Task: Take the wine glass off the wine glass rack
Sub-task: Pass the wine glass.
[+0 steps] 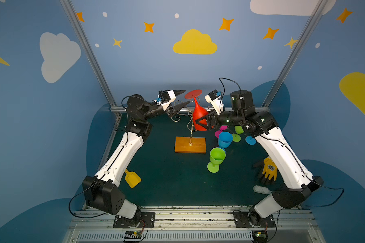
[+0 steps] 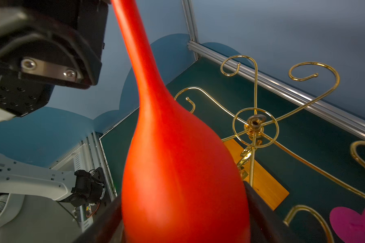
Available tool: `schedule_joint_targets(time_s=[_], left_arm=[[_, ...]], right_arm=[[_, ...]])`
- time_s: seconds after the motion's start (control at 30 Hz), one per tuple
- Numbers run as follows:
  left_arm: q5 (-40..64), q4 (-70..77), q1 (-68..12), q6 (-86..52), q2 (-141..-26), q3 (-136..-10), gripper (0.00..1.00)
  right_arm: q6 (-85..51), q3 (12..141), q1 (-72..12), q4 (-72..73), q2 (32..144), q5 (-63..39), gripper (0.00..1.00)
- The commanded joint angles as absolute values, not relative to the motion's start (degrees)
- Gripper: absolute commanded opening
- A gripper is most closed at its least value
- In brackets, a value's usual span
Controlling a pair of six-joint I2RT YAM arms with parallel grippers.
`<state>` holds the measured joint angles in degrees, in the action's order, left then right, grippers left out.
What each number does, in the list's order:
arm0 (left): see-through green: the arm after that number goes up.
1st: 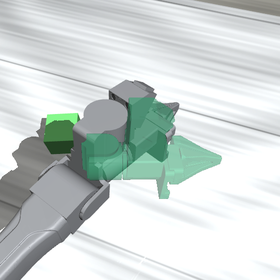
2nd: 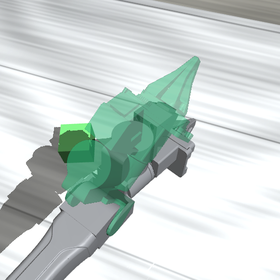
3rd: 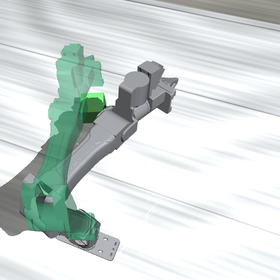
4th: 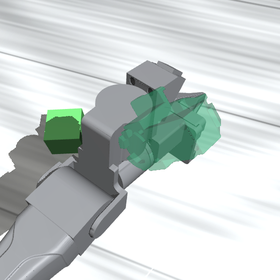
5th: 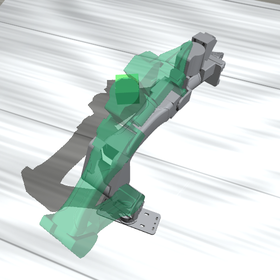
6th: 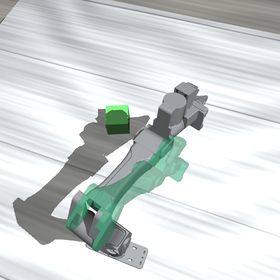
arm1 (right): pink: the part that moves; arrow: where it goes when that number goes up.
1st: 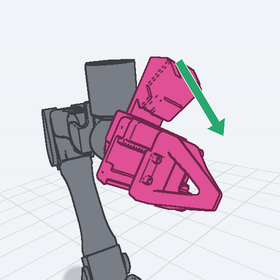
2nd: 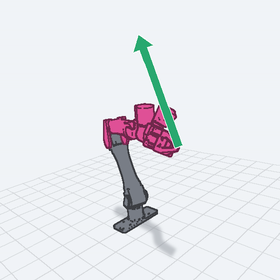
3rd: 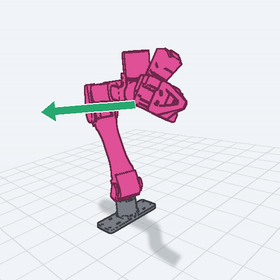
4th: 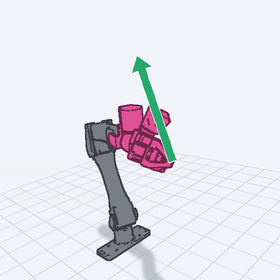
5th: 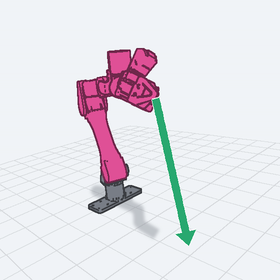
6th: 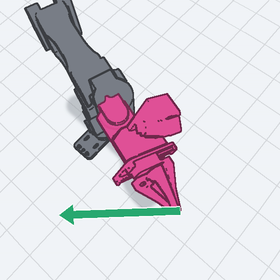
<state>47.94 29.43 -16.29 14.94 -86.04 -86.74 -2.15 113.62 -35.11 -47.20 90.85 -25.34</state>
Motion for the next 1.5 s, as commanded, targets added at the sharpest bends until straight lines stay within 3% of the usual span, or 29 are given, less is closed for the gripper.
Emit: schedule_joint_targets(time_s=[0.0,0.2,0.37,0.47,0.57,0.8,0.97,1.47], left_arm=[[47.4,28.5,-16.6,17.1,-85.8,-87.9,0.47],[46.9,27.2,-16.8,17.7,-85.7,-88.6,0.24],[44.2,28.1,-16.8,17.5,-84.3,-86.7,0.03],[40.4,28.3,-16.8,16.7,-82.6,-84.2,0.03],[35.0,28.4,-16.7,11.8,-79.7,-80.5,0.03],[22.8,33.3,-16.6,-3.6,-72.1,-67.8,0.03],[21.4,35.2,-16.0,-8.2,-69.8,-63.9,0.03],[21.3,33.3,-15.9,-8.7,-68.4,-62.5,0.03]], right_arm=[[-2.8,115.9,-36.1,-47.7,91.3,-27.0,0.32],[-3.1,115.4,-37.1,-47.9,91.1,-26.9,0.33],[-3.8,114.8,-37.3,-47.6,90.5,-27.6,0.60],[-4.3,112.8,-36.9,-45.4,88.3,-28.7,0.76],[-6.0,108.2,-35.4,-40.3,84.1,-29.3,0.81],[-14.6,92.6,-26.6,-23.5,72.0,-39.7,0.84],[-15.9,86.9,-24.3,-21.5,66.7,-38.5,0.84],[-18.9,88.4,-29.5,-17.8,70.9,-32.3,0.74]])
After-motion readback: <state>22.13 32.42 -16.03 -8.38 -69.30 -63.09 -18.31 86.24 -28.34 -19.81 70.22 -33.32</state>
